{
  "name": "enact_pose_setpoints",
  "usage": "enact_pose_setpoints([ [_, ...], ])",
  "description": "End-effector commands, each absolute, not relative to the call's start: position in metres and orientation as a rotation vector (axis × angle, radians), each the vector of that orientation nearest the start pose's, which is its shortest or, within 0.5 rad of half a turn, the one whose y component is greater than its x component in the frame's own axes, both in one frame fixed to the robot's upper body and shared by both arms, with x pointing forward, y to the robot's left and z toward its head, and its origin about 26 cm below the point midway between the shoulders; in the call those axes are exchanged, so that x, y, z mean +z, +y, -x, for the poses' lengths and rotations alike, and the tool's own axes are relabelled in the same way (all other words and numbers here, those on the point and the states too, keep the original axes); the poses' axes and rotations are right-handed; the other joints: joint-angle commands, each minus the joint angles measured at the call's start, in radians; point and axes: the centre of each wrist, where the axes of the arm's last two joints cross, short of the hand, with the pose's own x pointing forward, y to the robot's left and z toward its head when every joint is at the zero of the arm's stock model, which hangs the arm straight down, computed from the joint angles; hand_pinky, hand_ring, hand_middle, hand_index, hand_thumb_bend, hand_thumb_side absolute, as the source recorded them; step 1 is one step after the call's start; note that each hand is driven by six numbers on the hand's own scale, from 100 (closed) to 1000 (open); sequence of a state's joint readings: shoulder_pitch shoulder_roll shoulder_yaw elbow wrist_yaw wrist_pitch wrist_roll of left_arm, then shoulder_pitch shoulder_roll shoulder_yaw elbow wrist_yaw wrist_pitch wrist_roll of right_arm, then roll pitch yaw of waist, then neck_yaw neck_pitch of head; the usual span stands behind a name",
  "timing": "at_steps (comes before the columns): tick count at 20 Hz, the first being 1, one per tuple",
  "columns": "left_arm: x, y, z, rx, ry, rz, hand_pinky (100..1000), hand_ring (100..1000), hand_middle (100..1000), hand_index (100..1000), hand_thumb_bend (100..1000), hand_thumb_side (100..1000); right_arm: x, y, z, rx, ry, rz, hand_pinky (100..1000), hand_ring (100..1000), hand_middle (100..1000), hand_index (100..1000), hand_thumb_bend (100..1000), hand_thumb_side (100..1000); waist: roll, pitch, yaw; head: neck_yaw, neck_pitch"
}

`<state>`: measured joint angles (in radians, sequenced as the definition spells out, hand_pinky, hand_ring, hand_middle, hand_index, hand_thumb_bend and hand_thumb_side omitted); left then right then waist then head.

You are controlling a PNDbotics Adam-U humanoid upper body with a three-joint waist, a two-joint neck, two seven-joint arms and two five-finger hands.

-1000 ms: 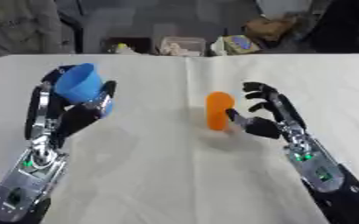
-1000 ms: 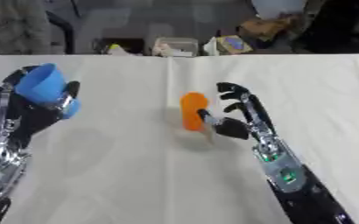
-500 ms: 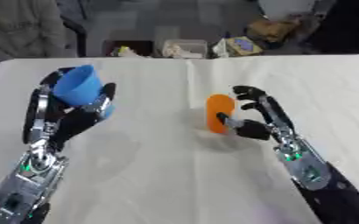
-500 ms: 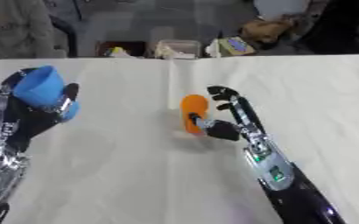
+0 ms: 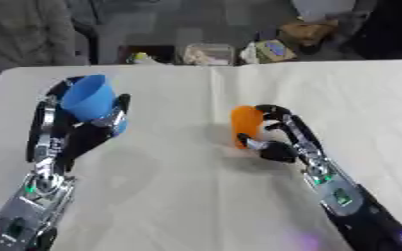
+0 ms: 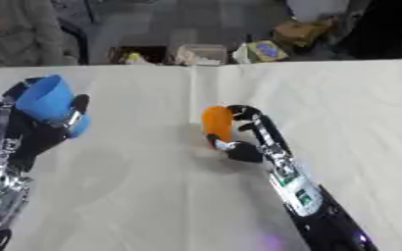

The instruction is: Pour the contents of one cup into another cup.

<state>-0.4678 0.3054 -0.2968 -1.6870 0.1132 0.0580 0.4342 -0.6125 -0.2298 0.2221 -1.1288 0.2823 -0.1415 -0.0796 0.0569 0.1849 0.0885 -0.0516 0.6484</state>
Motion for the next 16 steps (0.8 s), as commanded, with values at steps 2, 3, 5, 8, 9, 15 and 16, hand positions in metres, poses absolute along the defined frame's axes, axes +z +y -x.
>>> enact_pose_setpoints([
  [2,0.1602,0.1822,-0.3481,-0.129,-2.08,-0.108,142,392,280,627,381,100,0.0783,-0.2036,-0.4243,0.687,-1.87,0.323,707,815,788,852,475,303,0.003,-0.012,0.004,-0.002,-0.009],
  [3,0.1601,0.1819,-0.3481,-0.128,-2.08,-0.106,142,392,280,627,379,100,0.0782,-0.2035,-0.4249,0.685,-1.869,0.323,703,813,787,852,474,303,0.004,-0.011,0.006,-0.002,-0.009],
  [5,0.1602,0.1812,-0.3479,-0.129,-2.08,-0.103,141,392,280,627,378,100,0.0781,-0.203,-0.4261,0.683,-1.868,0.322,699,811,785,852,471,304,0.006,-0.01,0.009,-0.003,-0.009],
  [8,0.1603,0.1803,-0.3478,-0.129,-2.079,-0.099,141,392,280,626,377,100,0.0789,-0.2018,-0.4277,0.682,-1.87,0.32,695,808,783,852,470,304,0.009,-0.007,0.012,-0.004,-0.009],
  [9,0.1604,0.1801,-0.3477,-0.13,-2.079,-0.098,140,392,280,626,374,100,0.0791,-0.2013,-0.4282,0.681,-1.87,0.32,692,807,781,851,470,304,0.011,-0.006,0.013,-0.004,-0.009],
  [15,0.1607,0.1782,-0.3473,-0.131,-2.078,-0.09,139,391,279,626,371,100,0.0802,-0.1971,-0.4317,0.678,-1.871,0.318,677,799,770,847,469,302,0.016,-0.003,0.02,-0.007,-0.009],
  [16,0.1607,0.1778,-0.3472,-0.132,-2.078,-0.088,138,391,279,626,371,100,0.0807,-0.1965,-0.4323,0.675,-1.872,0.317,674,797,768,846,468,303,0.017,-0.002,0.021,-0.008,-0.009],
])
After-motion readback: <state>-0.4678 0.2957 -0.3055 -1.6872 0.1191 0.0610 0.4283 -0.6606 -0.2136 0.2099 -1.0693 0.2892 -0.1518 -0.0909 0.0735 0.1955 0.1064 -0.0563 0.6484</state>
